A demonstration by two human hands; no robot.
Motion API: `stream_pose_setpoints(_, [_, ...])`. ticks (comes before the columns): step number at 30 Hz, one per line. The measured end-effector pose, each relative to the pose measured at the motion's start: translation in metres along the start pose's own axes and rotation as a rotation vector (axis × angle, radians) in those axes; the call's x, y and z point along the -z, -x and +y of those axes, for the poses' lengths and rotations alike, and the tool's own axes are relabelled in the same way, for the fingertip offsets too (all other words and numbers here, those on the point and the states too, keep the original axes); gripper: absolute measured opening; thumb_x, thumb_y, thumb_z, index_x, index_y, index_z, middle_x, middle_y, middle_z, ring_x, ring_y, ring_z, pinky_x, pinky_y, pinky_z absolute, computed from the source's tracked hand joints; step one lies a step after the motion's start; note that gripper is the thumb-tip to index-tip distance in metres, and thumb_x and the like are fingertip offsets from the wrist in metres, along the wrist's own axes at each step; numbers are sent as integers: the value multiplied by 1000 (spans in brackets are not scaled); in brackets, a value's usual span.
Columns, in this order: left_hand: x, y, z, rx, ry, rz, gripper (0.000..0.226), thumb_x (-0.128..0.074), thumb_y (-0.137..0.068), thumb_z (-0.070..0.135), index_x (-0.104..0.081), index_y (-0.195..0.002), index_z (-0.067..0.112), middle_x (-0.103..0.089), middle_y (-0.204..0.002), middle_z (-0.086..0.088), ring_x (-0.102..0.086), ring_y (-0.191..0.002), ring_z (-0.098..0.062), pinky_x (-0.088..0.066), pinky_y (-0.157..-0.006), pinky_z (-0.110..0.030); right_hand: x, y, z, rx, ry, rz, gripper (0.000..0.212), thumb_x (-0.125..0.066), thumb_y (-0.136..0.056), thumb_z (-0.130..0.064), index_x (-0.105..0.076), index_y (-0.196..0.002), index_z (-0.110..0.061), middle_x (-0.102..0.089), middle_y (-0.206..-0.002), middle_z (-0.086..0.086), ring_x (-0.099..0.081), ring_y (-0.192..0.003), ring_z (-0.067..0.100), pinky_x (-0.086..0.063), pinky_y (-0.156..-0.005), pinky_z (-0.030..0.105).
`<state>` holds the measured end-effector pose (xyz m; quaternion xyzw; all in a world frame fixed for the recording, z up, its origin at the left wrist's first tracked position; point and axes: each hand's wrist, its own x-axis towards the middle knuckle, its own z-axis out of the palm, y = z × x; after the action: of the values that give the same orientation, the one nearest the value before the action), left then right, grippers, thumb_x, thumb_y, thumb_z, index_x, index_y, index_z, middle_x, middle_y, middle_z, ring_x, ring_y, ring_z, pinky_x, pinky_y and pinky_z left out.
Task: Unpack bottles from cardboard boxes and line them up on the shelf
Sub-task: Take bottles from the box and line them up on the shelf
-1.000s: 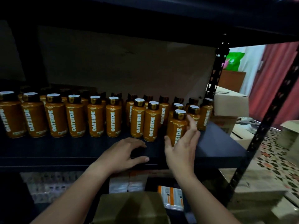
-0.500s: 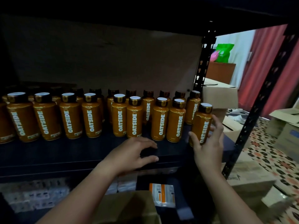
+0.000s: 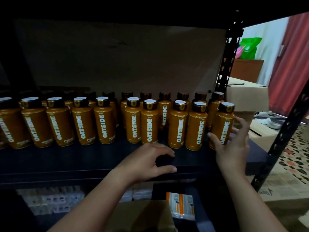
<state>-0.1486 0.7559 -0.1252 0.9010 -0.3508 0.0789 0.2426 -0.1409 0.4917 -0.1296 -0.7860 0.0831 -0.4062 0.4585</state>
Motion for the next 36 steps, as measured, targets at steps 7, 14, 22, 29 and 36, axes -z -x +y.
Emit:
stream_pose_setpoints(7, [-1,0,-3,5,27,-7,53,-65,-89,62,-64,-133,32,-60,-137,18,-52,-126,4,-51,-102,-33,1,3,-1,-3,2,-3,85,-80,-84,-31,-23,-148,-39,-45,-146,9,-48,-131,25,-45,-93,40])
stream_pose_setpoints(14, [9,9,9,24,167,510,22,-67,-93,45,-70,-100,24,-67,-96,14,-64,-95,-5,-51,-80,-21,-5,27,-32,210,73,270,74,-76,-88,-26,-29,-145,-29,-31,-148,22,-32,-136,36,-41,-104,52])
stream_pose_setpoints(22, [30,18,-14,335,57,920,50,-70,-94,22,-46,-137,16,-45,-129,6,-46,-119,-4,-38,-91,-5,-64,78,-103,535,-84,-208,64,-73,-89,-17,-38,-142,-25,-42,-140,5,-43,-130,14,-38,-99,9])
stream_pose_setpoints(29, [28,10,-26,377,140,847,66,-68,-97,25,-30,-151,25,-45,-143,7,-47,-129,-4,-46,-102,-21,-101,85,-110,319,-41,-376,94,-75,-89,-18,-9,-152,-41,-20,-155,-3,-29,-141,9,-31,-97,10])
stream_pose_setpoints(36, [27,0,-29,401,116,766,73,-60,-101,31,-13,-158,31,-47,-151,2,-49,-135,-11,-50,-109,-42,-111,78,-111,221,-68,-411,104,-76,-89,-16,1,-152,-48,-30,-150,-12,-28,-129,-4,-40,-104,26])
